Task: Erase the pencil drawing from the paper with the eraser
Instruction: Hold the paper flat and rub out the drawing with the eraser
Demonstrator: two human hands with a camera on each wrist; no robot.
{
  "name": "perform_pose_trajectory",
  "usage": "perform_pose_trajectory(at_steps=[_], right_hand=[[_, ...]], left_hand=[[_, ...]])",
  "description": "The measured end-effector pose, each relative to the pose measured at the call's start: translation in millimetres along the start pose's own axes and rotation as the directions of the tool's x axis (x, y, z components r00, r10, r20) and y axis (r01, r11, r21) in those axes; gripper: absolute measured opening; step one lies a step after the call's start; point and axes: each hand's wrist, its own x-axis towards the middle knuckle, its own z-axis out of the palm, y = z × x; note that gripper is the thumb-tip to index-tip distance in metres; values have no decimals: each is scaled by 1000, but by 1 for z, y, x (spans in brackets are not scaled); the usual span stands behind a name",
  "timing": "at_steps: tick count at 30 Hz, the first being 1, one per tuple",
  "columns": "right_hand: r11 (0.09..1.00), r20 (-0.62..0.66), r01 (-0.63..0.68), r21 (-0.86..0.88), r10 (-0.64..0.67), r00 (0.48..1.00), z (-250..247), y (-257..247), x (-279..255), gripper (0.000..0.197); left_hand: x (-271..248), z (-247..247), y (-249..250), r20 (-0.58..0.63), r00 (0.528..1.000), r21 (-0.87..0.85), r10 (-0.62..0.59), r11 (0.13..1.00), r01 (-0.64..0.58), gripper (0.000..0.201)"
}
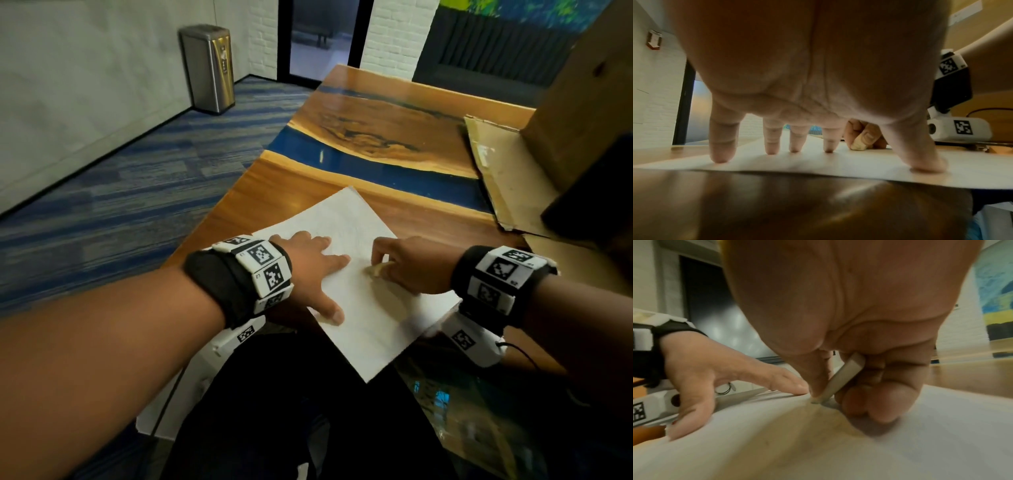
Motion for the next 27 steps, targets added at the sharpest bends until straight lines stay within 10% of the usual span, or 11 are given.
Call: perform_pose_trajectory(at_steps=[7,13,18,22,27], right_hand=[[1000,-56,12,10,-11,998,-1,-3,4,17],[963,108,265,36,-268,957,12,-28,-2,8],[999,-79,36,-18,-37,996,2,-15,15,12],[965,77,263,12,-263,962,10,-31,7,11],[992,-99,98,-75,-105,989,1,-15,20,14]], left_hand=[[2,-4,-9,-16,999,-17,36,999,-36,106],[4,-1,-6,-52,996,-113,68,991,-73,103],[9,-4,-8,-13,998,-76,69,995,-70,110],[14,-5,-10,6,997,-90,81,993,-80,116],[18,-8,-11,30,996,-27,85,996,-84,116]])
